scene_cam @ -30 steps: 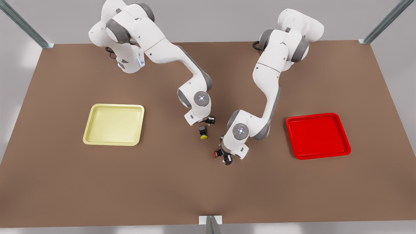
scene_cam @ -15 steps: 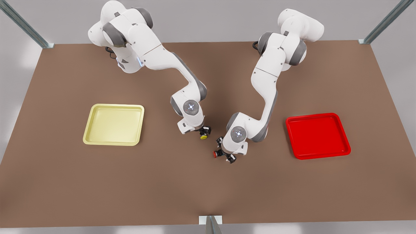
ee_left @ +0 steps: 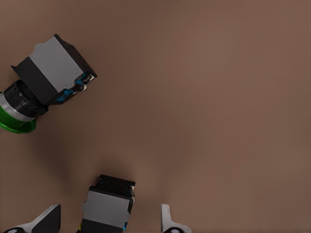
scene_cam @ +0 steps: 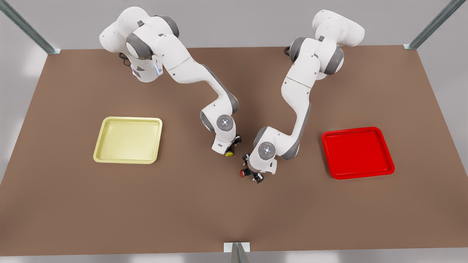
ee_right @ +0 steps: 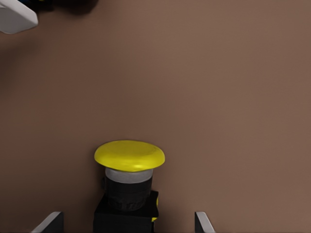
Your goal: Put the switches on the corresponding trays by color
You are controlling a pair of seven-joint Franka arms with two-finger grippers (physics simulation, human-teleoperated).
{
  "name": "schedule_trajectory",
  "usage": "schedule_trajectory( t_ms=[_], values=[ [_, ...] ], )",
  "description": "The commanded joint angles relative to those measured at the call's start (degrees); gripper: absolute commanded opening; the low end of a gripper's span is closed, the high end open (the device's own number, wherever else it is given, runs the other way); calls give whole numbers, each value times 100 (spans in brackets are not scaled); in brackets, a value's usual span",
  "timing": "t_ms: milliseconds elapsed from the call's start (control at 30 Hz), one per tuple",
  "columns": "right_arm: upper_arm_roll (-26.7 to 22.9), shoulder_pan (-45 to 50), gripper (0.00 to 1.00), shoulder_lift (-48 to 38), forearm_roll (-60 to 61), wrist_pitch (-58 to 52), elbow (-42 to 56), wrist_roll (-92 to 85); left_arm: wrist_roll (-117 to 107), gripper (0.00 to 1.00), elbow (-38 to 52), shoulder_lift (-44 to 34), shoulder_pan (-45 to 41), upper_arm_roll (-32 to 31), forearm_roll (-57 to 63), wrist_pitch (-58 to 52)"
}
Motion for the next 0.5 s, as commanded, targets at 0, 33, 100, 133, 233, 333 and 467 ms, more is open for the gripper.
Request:
schedule_trajectory(
  t_ms=[0, 33, 100, 133, 233, 333, 467],
  values=[
    [0, 0, 100, 15, 14, 3, 3, -2250, 573, 97, 3, -5, 1, 0, -11, 5],
    [0, 0, 100, 15, 23, 3, 3, -2250, 573, 94, 3, -5, 1, 0, -11, 5],
    [0, 0, 100, 15, 102, 3, 21, -2250, 608, 91, -32, -5, 1, 0, -3, 5],
    [0, 0, 100, 15, 102, 3, 21, -2250, 635, 89, -32, 4, 1, 0, -11, -4],
    [0, -9, 94, 15, 260, -6, 91, -2267, 626, 72, -32, 4, 1, -9, -11, -21],
    [0, -9, 74, 15, 252, -6, 91, -2294, 591, 50, -32, -5, 1, 0, -20, -21],
    [-9, -9, 54, 15, 260, -6, 91, -2276, 644, 40, -32, -57, 1, 0, -29, -179]
  ],
)
